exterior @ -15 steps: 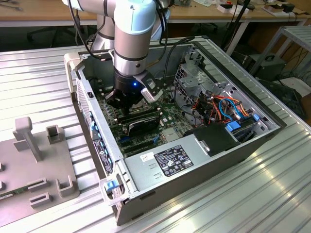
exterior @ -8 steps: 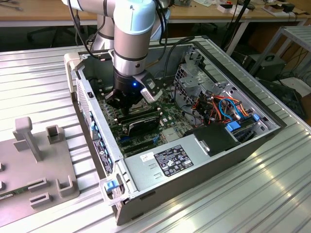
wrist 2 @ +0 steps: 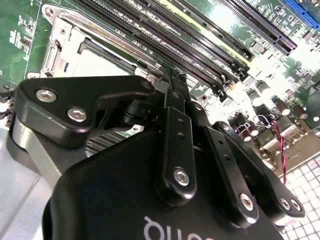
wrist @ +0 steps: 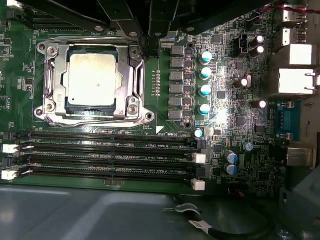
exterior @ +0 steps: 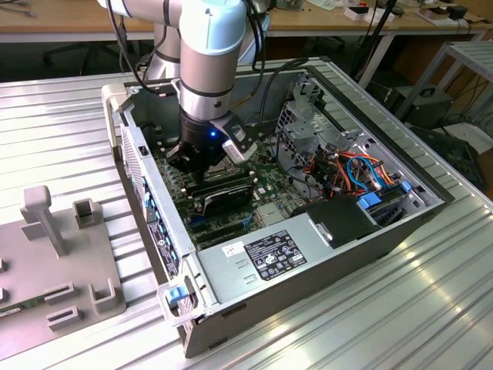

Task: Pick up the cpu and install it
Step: 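Install the second cpu locking lever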

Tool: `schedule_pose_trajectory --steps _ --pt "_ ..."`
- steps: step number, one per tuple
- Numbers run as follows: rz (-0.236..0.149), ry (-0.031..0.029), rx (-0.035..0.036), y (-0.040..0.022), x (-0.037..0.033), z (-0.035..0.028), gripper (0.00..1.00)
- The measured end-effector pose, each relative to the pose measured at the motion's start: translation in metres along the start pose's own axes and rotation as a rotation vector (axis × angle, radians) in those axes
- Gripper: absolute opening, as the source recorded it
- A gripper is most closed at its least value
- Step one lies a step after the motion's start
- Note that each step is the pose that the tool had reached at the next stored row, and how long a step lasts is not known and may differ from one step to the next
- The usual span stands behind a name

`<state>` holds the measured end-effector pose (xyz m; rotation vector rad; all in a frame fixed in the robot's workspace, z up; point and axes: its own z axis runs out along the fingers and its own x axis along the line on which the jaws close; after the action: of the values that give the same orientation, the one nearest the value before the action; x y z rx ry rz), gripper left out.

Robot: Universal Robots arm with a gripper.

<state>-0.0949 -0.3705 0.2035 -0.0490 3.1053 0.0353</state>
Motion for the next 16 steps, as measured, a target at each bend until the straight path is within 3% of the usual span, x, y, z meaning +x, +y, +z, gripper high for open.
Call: schedule_pose_trajectory --steps 16 --pt "0.000 0.0000 -0.0008 0.0001 0.0018 0.0003 0.11"
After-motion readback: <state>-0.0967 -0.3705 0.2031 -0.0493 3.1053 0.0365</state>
